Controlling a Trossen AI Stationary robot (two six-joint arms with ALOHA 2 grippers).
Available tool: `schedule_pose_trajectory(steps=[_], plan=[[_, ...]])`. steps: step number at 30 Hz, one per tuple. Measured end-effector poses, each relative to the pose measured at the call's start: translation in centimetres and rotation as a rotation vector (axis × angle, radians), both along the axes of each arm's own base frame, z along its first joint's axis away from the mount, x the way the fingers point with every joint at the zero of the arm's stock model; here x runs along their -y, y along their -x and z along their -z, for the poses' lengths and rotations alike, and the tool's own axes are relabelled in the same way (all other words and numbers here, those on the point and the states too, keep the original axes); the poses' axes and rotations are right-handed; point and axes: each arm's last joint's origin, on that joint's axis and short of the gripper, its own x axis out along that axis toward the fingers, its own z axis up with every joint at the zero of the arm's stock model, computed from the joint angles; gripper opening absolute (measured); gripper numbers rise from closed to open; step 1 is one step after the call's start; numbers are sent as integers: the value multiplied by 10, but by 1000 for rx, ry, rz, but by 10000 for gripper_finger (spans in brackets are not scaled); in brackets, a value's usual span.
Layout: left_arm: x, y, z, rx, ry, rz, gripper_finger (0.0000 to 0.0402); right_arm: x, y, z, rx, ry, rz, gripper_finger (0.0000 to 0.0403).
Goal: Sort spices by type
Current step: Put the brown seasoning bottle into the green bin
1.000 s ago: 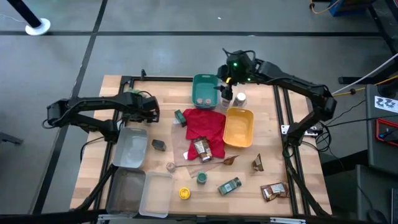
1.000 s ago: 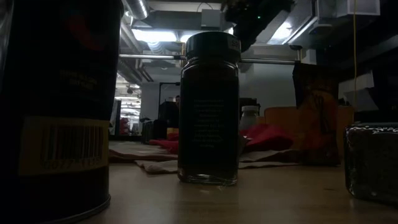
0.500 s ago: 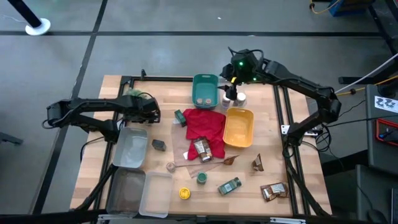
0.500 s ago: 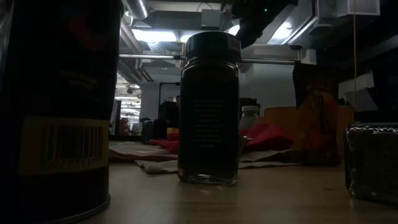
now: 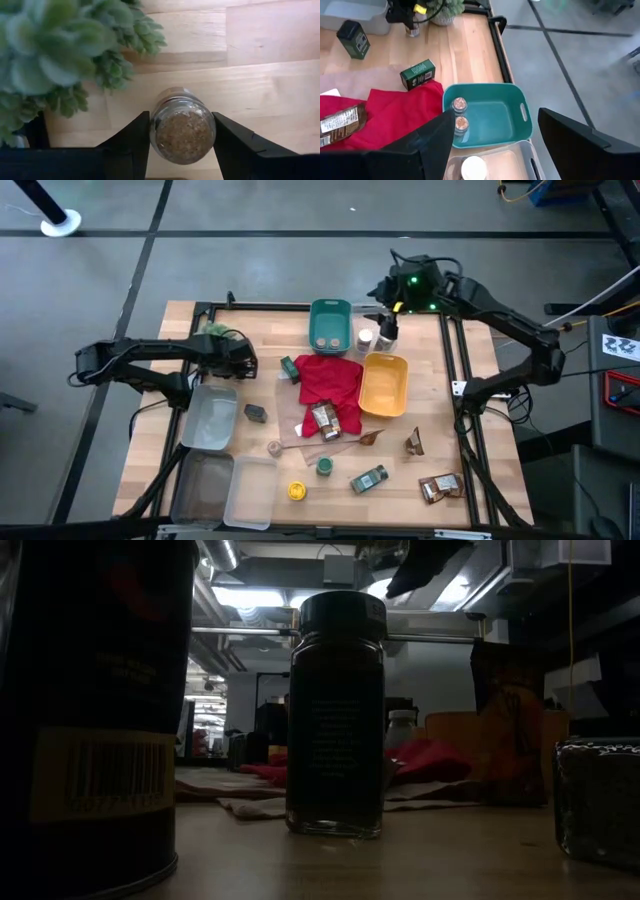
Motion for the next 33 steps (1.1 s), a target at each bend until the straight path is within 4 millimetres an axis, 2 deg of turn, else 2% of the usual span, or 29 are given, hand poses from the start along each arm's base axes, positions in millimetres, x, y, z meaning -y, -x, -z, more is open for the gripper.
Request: schedule_pose_trajectory(steps=[5,11,15,20,23,27,33], plan=[[-4,-11,-15,75,-34,57,162,-8,16,-9,8,6,2,285],[-11,-32,-55,225,-116,134,162,-16,33,-21,34,38,25,285],[-18,-50,-83,410,-220,168,162,-18,36,-23,45,42,24,285],[-29,-73,-107,676,-410,231,162,-17,34,-22,45,30,24,285],[-38,-88,-110,765,-502,259,162,-16,32,-21,43,24,18,285],[-56,-109,-99,808,-566,273,162,-16,32,-21,42,22,19,285],[-93,-140,-84,738,-559,297,162,-16,32,-21,42,22,19,285]])
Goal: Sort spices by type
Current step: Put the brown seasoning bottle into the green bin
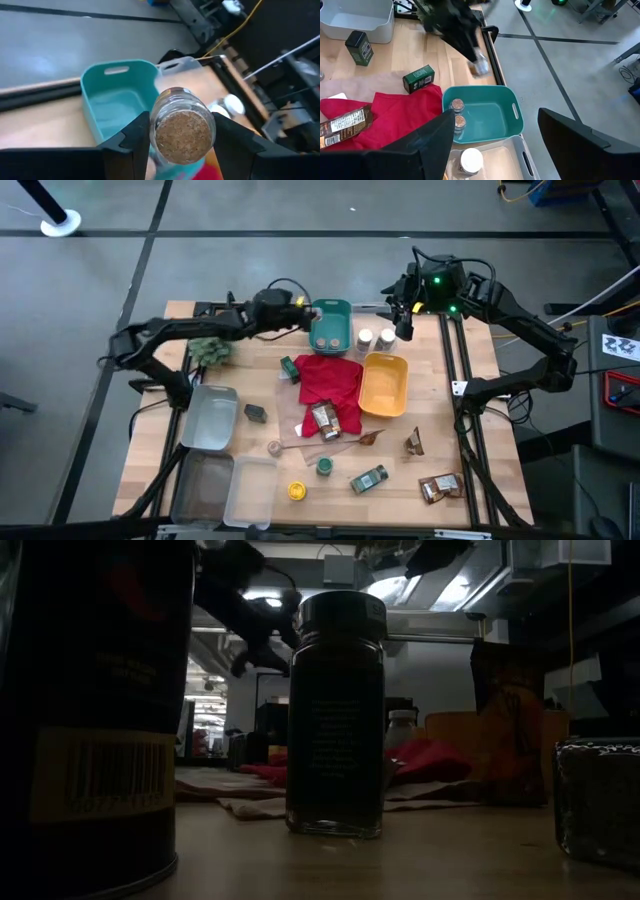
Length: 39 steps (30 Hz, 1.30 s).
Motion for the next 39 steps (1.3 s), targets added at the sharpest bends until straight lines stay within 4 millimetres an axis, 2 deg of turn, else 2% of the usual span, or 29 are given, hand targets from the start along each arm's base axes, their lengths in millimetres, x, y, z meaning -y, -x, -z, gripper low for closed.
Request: schedule_pose_trajectory(steps=[8,14,25,33,39], plan=[[-41,-41,22,-240,35,36,162,0,0,0,-2,-1,0,285],[-54,-59,38,-399,104,58,162,0,0,0,-2,-1,0,285],[-61,-71,59,-491,139,83,162,0,0,0,-2,-2,0,285],[-61,-71,59,-497,126,95,190,0,0,0,-2,-1,0,285],[-61,-72,59,-494,120,97,187,0,0,1,-6,-4,0,285]])
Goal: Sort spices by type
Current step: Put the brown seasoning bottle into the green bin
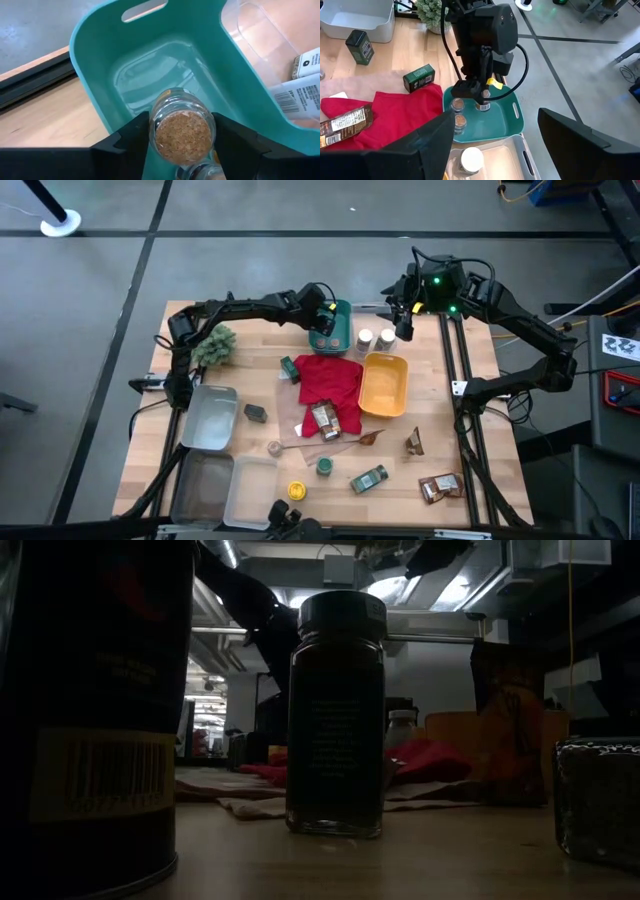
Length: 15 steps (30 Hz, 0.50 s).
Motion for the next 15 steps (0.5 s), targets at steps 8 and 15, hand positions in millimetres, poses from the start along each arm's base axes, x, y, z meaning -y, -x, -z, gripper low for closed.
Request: schedule_pose_trajectory(steps=[8,15], plan=[[3,-3,-1,8,-7,12,186,0,1,1,-11,-6,0,285],[16,-15,-4,40,-65,97,181,0,0,1,-12,-6,0,285]])
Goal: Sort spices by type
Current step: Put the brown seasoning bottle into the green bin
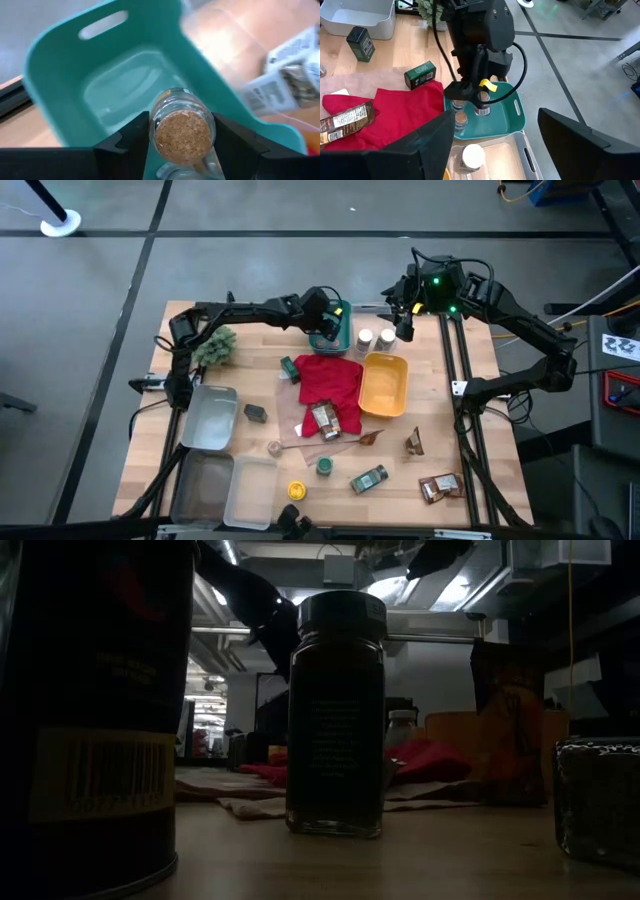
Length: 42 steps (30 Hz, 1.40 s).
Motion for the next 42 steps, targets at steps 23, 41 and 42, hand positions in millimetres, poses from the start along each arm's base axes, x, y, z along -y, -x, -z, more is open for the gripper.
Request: schedule_pose_trajectory(steps=[23,41,42], plan=[[4,-7,21,-55,4,42,180,0,0,0,-1,-1,0,285],[-1,-5,24,-60,6,31,180,0,0,0,-1,-1,0,285],[-1,-5,24,-60,6,31,180,0,0,0,-1,-1,0,285]])
